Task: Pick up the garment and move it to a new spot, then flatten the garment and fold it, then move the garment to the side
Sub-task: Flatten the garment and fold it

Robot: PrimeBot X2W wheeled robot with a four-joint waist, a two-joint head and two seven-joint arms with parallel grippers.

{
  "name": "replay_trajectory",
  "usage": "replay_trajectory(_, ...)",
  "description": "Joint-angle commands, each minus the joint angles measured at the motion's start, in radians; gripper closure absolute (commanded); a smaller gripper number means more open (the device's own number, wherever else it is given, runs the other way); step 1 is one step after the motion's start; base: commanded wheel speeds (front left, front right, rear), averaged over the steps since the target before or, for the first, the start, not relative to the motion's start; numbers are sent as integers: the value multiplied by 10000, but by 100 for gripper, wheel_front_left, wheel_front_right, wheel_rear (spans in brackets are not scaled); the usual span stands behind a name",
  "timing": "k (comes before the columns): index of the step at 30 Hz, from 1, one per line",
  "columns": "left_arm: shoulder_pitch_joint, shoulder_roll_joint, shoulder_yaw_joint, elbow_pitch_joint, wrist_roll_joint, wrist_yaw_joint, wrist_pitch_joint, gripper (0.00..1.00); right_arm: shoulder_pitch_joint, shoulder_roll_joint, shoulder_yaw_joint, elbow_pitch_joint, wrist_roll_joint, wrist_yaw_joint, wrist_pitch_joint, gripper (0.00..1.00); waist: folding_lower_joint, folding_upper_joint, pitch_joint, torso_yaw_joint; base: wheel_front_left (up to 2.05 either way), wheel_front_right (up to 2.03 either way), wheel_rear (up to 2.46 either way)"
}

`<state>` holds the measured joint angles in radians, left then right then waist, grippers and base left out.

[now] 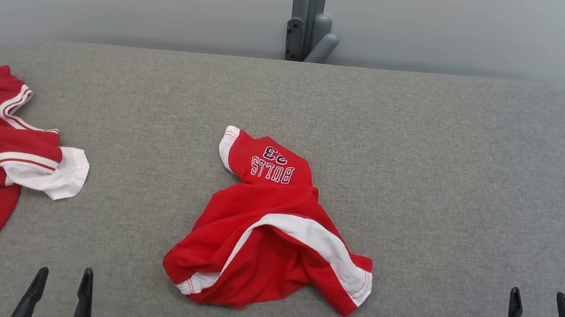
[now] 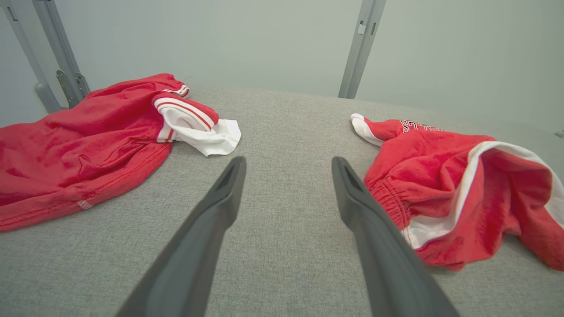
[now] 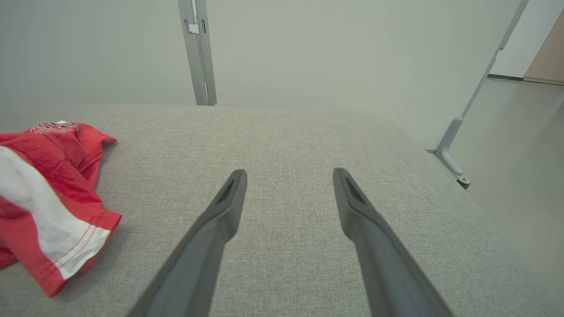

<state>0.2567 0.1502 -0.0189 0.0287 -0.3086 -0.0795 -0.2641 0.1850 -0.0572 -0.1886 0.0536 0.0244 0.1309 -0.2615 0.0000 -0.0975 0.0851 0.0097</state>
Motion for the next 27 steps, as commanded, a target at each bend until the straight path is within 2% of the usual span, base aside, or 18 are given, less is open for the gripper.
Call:
replay_trajectory(1,175,-145,274,107,195,-206,-4,0,188,7,-61,68,-32,-3,-10,0,0,0,-19,17,0,0,0)
replay_trajectory(6,105,-482,746,163,640,-502,-4,0,154,48,-89,160,-36,-3,-10,0,0,0,-62,9,0,0,0)
replay_trajectory(27,59,-718,614,-164,687,-512,-5,0,-74,78,110,43,-58,-3,-10,0,0,0,-168,-22,0,0,0)
